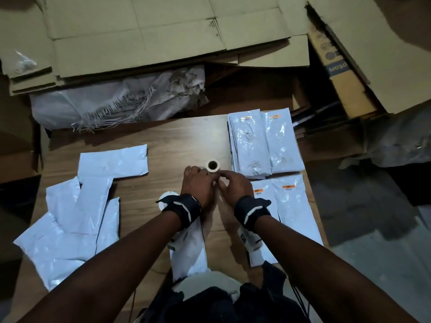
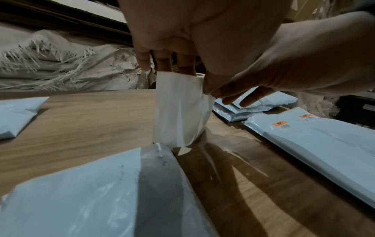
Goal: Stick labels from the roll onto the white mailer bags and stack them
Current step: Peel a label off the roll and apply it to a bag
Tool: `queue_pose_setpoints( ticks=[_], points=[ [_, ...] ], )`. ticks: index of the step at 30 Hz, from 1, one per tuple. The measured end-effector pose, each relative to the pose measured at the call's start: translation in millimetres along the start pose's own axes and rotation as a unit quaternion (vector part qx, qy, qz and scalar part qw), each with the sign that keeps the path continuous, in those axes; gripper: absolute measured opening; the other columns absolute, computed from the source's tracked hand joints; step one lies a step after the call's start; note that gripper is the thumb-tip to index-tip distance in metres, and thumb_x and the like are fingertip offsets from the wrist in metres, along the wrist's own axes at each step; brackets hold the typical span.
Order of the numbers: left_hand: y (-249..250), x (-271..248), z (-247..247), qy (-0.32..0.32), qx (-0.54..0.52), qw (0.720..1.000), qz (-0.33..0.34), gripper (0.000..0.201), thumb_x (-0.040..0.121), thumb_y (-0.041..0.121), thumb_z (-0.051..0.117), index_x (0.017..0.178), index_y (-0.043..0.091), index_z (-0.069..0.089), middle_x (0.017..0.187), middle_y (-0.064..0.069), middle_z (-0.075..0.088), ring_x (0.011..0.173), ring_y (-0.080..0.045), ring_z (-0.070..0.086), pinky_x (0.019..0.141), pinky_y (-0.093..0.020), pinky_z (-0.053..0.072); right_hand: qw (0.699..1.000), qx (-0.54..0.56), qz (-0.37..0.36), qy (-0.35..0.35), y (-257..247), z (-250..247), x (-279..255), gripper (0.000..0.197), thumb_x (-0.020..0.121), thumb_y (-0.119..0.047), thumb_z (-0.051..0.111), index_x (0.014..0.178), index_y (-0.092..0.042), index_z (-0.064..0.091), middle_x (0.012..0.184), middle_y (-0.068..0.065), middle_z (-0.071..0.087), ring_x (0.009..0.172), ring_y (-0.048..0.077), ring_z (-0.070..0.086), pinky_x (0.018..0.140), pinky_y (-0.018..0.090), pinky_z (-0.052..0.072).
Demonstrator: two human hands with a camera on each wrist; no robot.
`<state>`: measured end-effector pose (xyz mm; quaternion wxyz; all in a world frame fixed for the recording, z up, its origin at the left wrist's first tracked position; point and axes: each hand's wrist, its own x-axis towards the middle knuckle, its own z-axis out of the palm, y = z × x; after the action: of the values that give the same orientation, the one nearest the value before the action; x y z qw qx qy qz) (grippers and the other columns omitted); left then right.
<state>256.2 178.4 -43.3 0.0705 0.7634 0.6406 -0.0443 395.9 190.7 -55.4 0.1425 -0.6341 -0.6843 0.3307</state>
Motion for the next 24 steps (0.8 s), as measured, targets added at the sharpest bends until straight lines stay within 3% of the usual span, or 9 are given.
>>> queue_pose_setpoints(
  ticks=[5, 11, 18, 24],
  points=[
    [-2.2, 2.6, 4.8, 0.014, 0.007, 1.0, 0.01, 0.024, 0.092, 0.04, 0.054, 0.115, 0.04, 0.062, 0.096, 0.001, 0.068, 0.098, -0.03, 0.055, 0.096, -0.042, 0.031, 0.998, -0.058, -0.013, -0.024, 3.1, -9.4, 0.7, 0.029, 0.094, -0.029, 0.052, 0.119, -0.027, 0.068, 0.116, 0.004, 0.07, 0.109, 0.029, 0.061, 0.087, 0.04, 0.051],
    [-2.4, 0.5, 11.3, 0.012, -0.002, 1.0, 0.013, 0.035, 0.092, 0.035, 0.054, 0.126, 0.041, 0.057, 0.107, 0.001, 0.066, 0.106, -0.031, 0.054, 0.099, -0.042, 0.03, 0.998, -0.058, 0.0, -0.006, 3.3, -8.9, -0.9, 0.031, 0.091, -0.042, 0.056, 0.117, -0.03, 0.069, 0.115, -0.004, 0.071, 0.109, 0.021, 0.063, 0.087, 0.032, 0.05],
    [-2.3, 1.1, 9.5, 0.021, -0.01, 1.0, 0.012, 0.023, 0.094, 0.042, 0.053, 0.113, 0.039, 0.066, 0.098, 0.001, 0.067, 0.099, -0.03, 0.056, 0.093, -0.041, 0.034, 0.998, -0.066, 0.011, -0.022, 4.5, -9.9, 0.4, 0.028, 0.093, -0.038, 0.055, 0.116, -0.032, 0.07, 0.113, -0.001, 0.072, 0.108, 0.024, 0.063, 0.087, 0.032, 0.049],
    [-2.5, 0.8, 5.5, 0.011, -0.015, 1.0, 0.023, 0.027, 0.089, 0.035, 0.058, 0.115, 0.037, 0.065, 0.097, 0.0, 0.066, 0.099, -0.031, 0.054, 0.093, -0.04, 0.032, 0.997, -0.067, 0.01, -0.021, 5.3, -10.6, 1.0, 0.024, 0.091, -0.039, 0.056, 0.107, -0.03, 0.071, 0.105, -0.002, 0.073, 0.101, 0.024, 0.064, 0.081, 0.032, 0.05]
  ],
)
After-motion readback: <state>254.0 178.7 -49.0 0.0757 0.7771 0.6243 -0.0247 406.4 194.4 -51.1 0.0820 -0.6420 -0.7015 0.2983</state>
